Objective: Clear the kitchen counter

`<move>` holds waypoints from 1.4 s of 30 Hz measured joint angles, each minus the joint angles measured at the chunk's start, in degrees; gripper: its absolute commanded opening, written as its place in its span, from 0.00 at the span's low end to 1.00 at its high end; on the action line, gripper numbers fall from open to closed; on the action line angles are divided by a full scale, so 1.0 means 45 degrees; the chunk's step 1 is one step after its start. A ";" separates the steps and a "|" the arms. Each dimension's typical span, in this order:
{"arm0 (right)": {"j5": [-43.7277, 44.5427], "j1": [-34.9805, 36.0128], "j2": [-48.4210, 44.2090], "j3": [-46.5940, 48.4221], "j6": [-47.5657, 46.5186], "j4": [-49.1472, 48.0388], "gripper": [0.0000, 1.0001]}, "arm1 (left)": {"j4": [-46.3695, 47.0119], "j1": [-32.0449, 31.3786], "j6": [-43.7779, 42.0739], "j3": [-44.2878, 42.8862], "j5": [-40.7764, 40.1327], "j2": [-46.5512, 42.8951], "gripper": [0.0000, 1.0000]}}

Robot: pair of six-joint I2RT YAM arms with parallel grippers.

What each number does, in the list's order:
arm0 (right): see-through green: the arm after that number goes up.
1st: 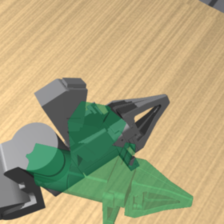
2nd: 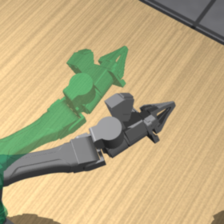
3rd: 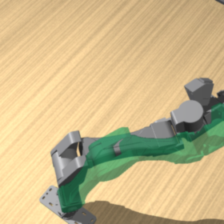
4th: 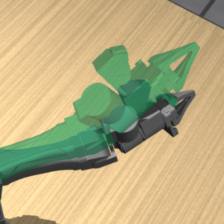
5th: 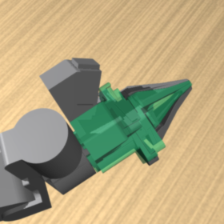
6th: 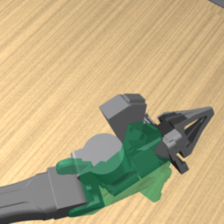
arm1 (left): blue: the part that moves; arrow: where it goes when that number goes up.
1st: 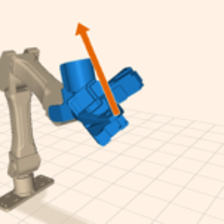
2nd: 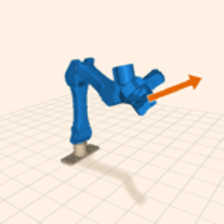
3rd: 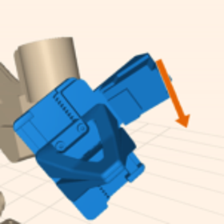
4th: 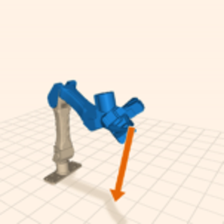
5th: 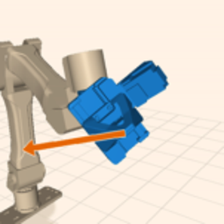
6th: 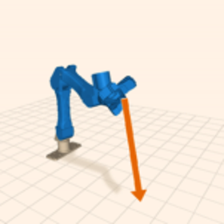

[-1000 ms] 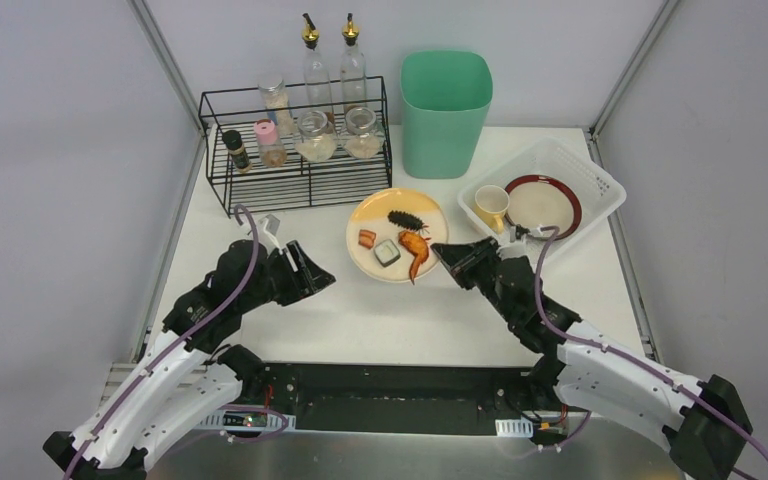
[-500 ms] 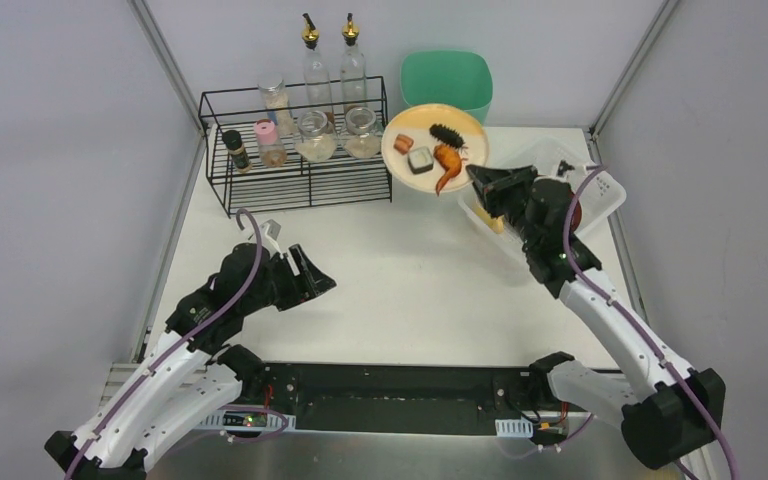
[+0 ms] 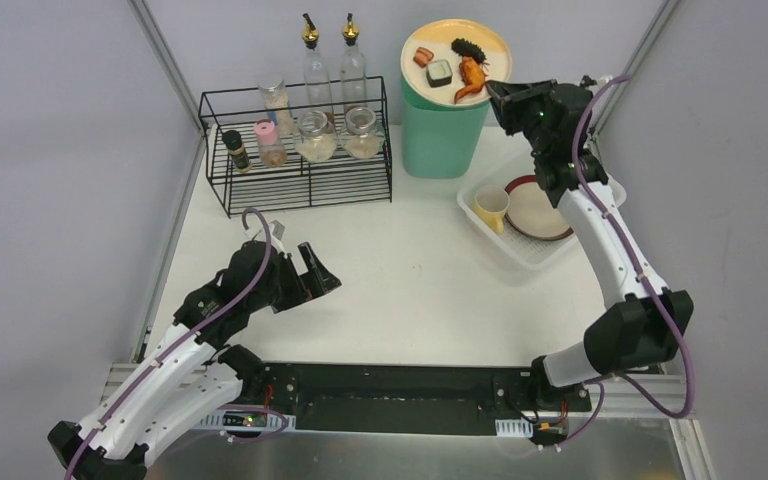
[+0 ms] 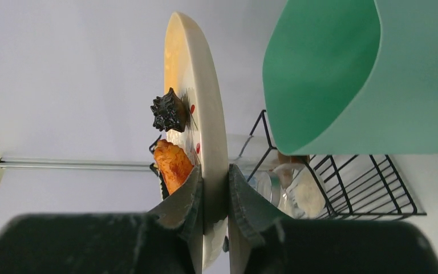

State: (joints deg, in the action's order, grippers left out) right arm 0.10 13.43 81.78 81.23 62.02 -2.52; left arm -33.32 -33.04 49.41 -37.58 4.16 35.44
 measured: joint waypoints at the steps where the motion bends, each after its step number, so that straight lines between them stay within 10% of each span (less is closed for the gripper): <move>1: -0.0034 -0.0102 0.0389 0.0476 -0.0126 0.0097 0.00 | 0.0000 0.0000 -0.0015 0.0000 -0.0019 0.0078 0.99; 20: 0.0651 -0.1030 0.7300 0.7300 -0.2914 0.2166 0.00 | 0.0330 0.0000 -0.0131 0.0427 -0.0034 0.0593 0.99; 42: 0.0554 -0.0408 0.7786 0.8092 -0.9360 0.2599 0.00 | 0.0583 0.0000 -0.0121 0.0636 0.0068 0.0369 0.99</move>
State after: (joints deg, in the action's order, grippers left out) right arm 2.59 11.60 116.81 117.64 19.90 9.17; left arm -30.70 -33.04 48.86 -34.72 4.47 37.10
